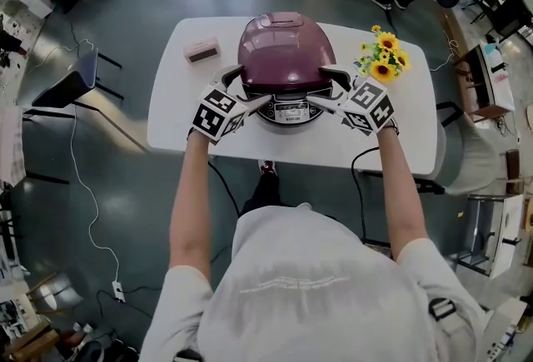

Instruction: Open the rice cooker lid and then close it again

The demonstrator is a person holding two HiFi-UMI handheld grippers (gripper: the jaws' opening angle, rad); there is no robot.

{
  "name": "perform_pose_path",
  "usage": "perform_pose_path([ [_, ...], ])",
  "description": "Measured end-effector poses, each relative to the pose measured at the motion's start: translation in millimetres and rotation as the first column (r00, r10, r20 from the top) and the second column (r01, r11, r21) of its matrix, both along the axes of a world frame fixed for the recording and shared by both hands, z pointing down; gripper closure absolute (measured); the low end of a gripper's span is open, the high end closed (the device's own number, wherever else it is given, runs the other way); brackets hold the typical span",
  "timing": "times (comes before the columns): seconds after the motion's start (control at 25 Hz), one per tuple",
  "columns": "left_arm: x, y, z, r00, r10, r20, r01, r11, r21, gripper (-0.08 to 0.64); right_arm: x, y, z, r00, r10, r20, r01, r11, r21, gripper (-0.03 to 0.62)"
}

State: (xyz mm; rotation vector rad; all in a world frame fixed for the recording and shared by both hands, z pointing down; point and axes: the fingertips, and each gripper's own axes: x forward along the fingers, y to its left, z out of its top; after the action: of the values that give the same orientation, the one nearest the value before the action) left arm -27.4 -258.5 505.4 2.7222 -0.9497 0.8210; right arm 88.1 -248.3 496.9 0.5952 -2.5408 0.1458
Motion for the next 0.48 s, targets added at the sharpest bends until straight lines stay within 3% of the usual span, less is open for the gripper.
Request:
perform_pose_path([
  [0.28, -3, 0, 4, 0.993, -0.041, -0.11, 0.032, 0.996, -0.082, 0.15, -2, -7, 7, 0.998, 0.054, 0.027, -0.053, 0.998, -0.038, 0.334],
  [0.48, -8, -6, 6, 0.981, -0.102, -0.168, 0.083, 0.99, -0.117, 0.161, -2, -16, 15, 0.995, 0.092, 0.028, -0.09, 0.995, -0.044, 0.347],
])
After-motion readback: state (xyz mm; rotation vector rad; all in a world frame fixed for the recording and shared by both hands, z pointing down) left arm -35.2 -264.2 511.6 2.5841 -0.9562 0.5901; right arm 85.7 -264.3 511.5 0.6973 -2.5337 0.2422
